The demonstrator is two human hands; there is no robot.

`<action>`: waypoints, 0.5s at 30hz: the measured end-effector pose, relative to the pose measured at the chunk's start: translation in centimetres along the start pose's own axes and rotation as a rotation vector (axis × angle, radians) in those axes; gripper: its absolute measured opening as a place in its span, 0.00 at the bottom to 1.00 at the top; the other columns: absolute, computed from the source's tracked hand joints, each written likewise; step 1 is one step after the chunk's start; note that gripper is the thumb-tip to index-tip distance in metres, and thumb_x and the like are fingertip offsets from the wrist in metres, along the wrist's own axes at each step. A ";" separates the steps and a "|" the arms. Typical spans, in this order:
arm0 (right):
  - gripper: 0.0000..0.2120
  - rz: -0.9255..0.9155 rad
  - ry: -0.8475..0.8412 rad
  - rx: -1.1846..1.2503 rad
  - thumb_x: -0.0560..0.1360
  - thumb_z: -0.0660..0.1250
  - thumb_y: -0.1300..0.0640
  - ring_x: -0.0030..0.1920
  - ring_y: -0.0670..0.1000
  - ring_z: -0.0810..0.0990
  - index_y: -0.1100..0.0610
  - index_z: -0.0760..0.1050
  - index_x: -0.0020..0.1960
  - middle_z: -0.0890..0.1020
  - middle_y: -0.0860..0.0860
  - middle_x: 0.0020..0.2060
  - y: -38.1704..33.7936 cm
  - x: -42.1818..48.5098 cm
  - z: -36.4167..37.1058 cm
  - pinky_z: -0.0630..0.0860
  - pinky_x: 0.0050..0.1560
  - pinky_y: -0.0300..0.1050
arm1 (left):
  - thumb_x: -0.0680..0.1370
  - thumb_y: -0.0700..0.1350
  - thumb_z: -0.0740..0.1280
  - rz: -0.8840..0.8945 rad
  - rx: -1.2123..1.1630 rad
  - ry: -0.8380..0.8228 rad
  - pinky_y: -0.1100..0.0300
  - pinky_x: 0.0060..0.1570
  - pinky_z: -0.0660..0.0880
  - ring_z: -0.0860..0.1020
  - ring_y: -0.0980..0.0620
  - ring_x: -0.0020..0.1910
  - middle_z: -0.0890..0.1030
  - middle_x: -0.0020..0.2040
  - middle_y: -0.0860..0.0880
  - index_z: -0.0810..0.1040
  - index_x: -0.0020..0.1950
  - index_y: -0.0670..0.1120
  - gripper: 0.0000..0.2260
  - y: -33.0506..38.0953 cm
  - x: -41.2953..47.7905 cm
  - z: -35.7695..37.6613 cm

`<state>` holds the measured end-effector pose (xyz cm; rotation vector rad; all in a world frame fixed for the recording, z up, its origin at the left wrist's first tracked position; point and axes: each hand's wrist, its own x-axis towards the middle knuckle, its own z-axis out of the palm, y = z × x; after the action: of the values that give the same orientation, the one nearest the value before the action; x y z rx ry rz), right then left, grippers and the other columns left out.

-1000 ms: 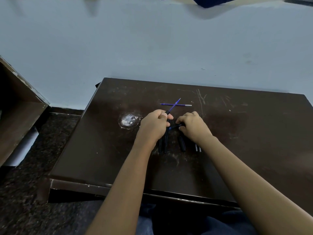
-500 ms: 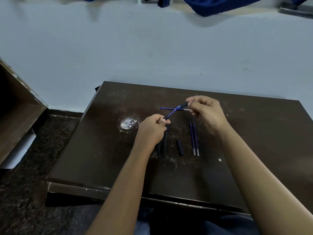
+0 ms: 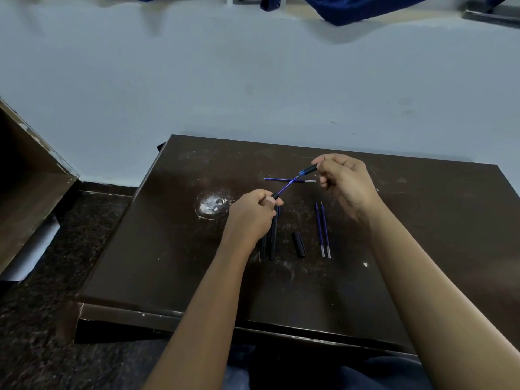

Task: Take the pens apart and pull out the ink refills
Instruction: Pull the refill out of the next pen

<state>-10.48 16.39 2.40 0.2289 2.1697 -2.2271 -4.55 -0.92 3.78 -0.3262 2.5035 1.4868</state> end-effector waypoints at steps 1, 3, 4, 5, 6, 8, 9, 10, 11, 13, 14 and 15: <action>0.09 -0.005 -0.016 -0.019 0.73 0.62 0.65 0.29 0.47 0.69 0.58 0.80 0.42 0.73 0.48 0.24 0.0 0.0 0.1 0.68 0.35 0.41 | 0.83 0.44 0.56 -0.002 0.002 0.001 0.67 0.31 0.64 0.71 0.59 0.34 0.76 0.39 0.55 0.79 0.49 0.50 0.12 0.0 0.0 0.0; 0.08 -0.017 -0.041 -0.074 0.73 0.62 0.65 0.29 0.47 0.70 0.58 0.80 0.42 0.73 0.47 0.24 -0.1 -0.1 0.2 0.68 0.36 0.41 | 0.83 0.44 0.56 -0.008 0.005 0.002 0.66 0.32 0.63 0.71 0.59 0.35 0.76 0.39 0.55 0.79 0.51 0.50 0.12 0.0 0.0 0.0; 0.08 -0.028 -0.053 -0.108 0.73 0.62 0.66 0.29 0.47 0.70 0.59 0.80 0.42 0.73 0.48 0.24 -0.2 -0.2 0.4 0.69 0.36 0.40 | 0.82 0.45 0.56 -0.010 0.006 0.003 0.66 0.32 0.64 0.71 0.59 0.35 0.76 0.39 0.55 0.79 0.52 0.50 0.12 0.1 0.0 0.1; 0.08 -0.040 -0.065 -0.141 0.73 0.62 0.66 0.29 0.47 0.70 0.59 0.80 0.42 0.73 0.49 0.25 -0.2 -0.3 0.5 0.69 0.35 0.39 | 0.82 0.45 0.56 -0.011 0.004 0.001 0.66 0.32 0.64 0.71 0.59 0.35 0.76 0.39 0.55 0.80 0.52 0.49 0.12 0.1 0.0 0.1; 0.08 -0.053 -0.079 -0.170 0.73 0.62 0.66 0.29 0.46 0.70 0.59 0.80 0.42 0.73 0.50 0.26 -0.3 -0.5 0.6 0.69 0.35 0.38 | 0.82 0.45 0.57 -0.009 0.000 -0.003 0.65 0.32 0.64 0.72 0.59 0.36 0.77 0.39 0.55 0.80 0.51 0.50 0.12 0.0 0.1 0.1; 0.08 -0.075 -0.113 -0.211 0.73 0.63 0.66 0.28 0.45 0.71 0.60 0.81 0.43 0.74 0.52 0.27 -0.4 -0.7 0.9 0.69 0.33 0.36 | 0.82 0.45 0.57 -0.001 -0.009 -0.008 0.65 0.33 0.65 0.74 0.58 0.39 0.78 0.41 0.53 0.79 0.49 0.50 0.11 0.0 0.1 0.1; 0.08 -0.081 -0.137 -0.222 0.73 0.64 0.67 0.28 0.44 0.71 0.60 0.81 0.43 0.74 0.51 0.27 -0.4 -0.8 1.0 0.69 0.34 0.36 | 0.82 0.45 0.58 -0.001 -0.015 -0.008 0.65 0.34 0.66 0.75 0.57 0.41 0.79 0.42 0.52 0.79 0.48 0.51 0.11 -0.1 0.1 0.1; 0.08 -0.081 -0.165 -0.231 0.73 0.64 0.67 0.29 0.44 0.72 0.59 0.81 0.43 0.75 0.51 0.28 -0.4 -0.9 1.1 0.70 0.34 0.36 | 0.82 0.45 0.58 -0.003 -0.022 -0.008 0.65 0.35 0.66 0.75 0.56 0.43 0.79 0.43 0.51 0.79 0.47 0.51 0.10 -0.1 0.1 0.1; 0.08 -0.076 -0.195 -0.240 0.73 0.64 0.66 0.29 0.44 0.72 0.59 0.81 0.43 0.76 0.50 0.29 -0.4 -0.9 1.2 0.70 0.35 0.36 | 0.81 0.45 0.58 -0.006 -0.025 -0.009 0.64 0.35 0.67 0.76 0.56 0.43 0.80 0.43 0.51 0.79 0.47 0.51 0.10 -0.1 0.1 0.1; 0.07 -0.053 -0.240 -0.238 0.74 0.65 0.66 0.30 0.45 0.73 0.58 0.81 0.43 0.76 0.49 0.30 -0.3 -1.0 1.4 0.71 0.36 0.37 | 0.81 0.45 0.58 -0.020 -0.014 -0.006 0.64 0.34 0.67 0.75 0.57 0.41 0.80 0.44 0.51 0.79 0.47 0.51 0.10 0.0 0.1 0.0; 0.07 -0.037 -0.251 -0.221 0.74 0.65 0.66 0.30 0.45 0.73 0.58 0.81 0.43 0.76 0.50 0.31 -0.2 -1.1 1.6 0.71 0.37 0.37 | 0.81 0.46 0.58 -0.028 -0.003 -0.004 0.64 0.34 0.67 0.75 0.57 0.40 0.80 0.45 0.51 0.80 0.47 0.51 0.11 0.0 0.1 0.0; 0.07 -0.021 -0.254 -0.194 0.74 0.65 0.66 0.30 0.45 0.72 0.59 0.81 0.44 0.76 0.51 0.32 -0.1 -1.2 1.6 0.70 0.37 0.38 | 0.81 0.46 0.58 -0.032 0.006 0.000 0.64 0.34 0.67 0.75 0.56 0.41 0.81 0.47 0.50 0.80 0.47 0.51 0.11 0.0 0.1 0.0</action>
<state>-9.50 14.66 2.71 -0.0783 2.2335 -1.9140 -4.61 -0.94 3.81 -0.3637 2.4909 1.4669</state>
